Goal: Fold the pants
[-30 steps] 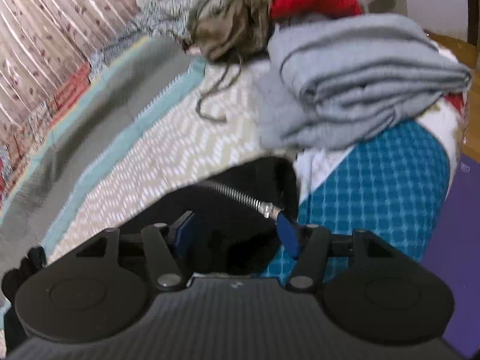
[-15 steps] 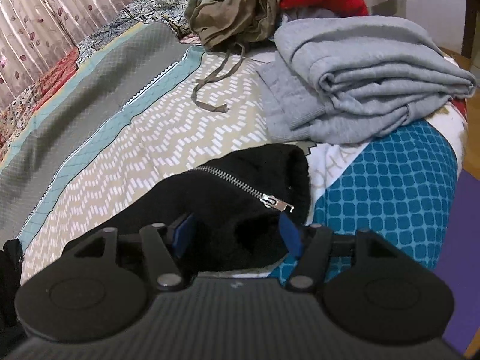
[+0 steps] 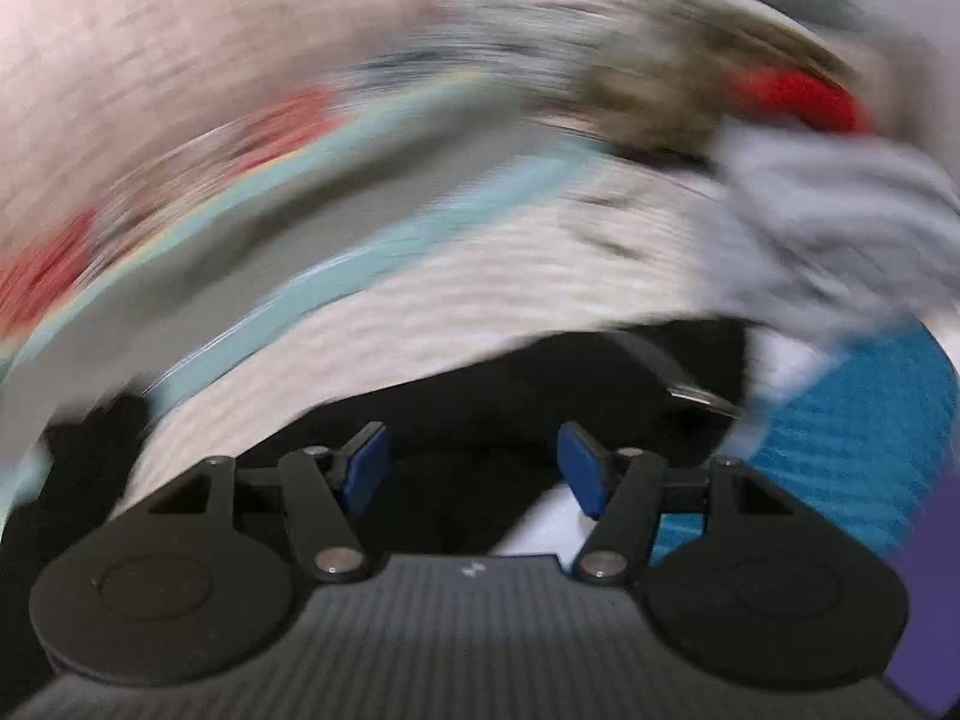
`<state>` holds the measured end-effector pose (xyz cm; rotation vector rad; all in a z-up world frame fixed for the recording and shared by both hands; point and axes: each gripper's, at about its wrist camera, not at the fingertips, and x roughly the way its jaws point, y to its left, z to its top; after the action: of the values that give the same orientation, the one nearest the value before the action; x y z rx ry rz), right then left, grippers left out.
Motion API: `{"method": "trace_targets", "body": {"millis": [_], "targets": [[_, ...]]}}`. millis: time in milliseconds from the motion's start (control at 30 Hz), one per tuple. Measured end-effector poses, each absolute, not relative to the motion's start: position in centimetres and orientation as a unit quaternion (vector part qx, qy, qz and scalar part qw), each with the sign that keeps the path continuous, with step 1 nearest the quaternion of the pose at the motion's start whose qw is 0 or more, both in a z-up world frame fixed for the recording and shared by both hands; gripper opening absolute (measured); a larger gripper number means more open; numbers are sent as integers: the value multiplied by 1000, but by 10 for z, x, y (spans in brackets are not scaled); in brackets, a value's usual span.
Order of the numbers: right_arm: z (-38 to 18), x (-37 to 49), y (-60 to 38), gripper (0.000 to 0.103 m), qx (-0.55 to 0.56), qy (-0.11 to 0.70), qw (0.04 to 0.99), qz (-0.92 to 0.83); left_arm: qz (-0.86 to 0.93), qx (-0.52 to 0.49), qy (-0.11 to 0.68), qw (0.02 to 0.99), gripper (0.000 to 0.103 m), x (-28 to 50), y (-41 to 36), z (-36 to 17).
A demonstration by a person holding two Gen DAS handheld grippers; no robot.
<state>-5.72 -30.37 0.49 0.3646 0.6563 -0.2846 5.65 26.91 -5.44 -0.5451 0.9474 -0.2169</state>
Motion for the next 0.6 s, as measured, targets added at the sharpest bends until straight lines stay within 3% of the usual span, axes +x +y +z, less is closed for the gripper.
{"method": "trace_targets", "body": {"millis": [33, 100, 167, 233, 300, 367, 467, 600], "targets": [[7, -50, -281, 64, 144, 333, 928, -88, -95, -258, 445, 852, 66, 61, 270, -54], [8, -41, -252, 64, 119, 348, 930, -27, -81, -262, 434, 858, 90, 71, 274, -54], [2, -35, -241, 64, 142, 359, 922, 1, -61, -280, 439, 852, 96, 84, 283, -59], [-11, -32, -247, 64, 192, 382, 904, 2, -80, -312, 458, 828, 93, 95, 285, -70], [-26, -34, -256, 64, 220, 403, 888, -21, -100, -318, 487, 807, 59, 99, 270, -83], [-37, -43, -270, 64, 234, 413, 879, -54, -92, -267, 483, 829, 39, 92, 251, -79], [-45, -63, -298, 64, 252, 407, 870, -118, -102, -288, 462, 833, 26, 80, 253, -62], [-40, -88, -342, 64, 212, 366, 878, -226, -87, -316, 401, 855, 23, 68, 278, -20]]}}
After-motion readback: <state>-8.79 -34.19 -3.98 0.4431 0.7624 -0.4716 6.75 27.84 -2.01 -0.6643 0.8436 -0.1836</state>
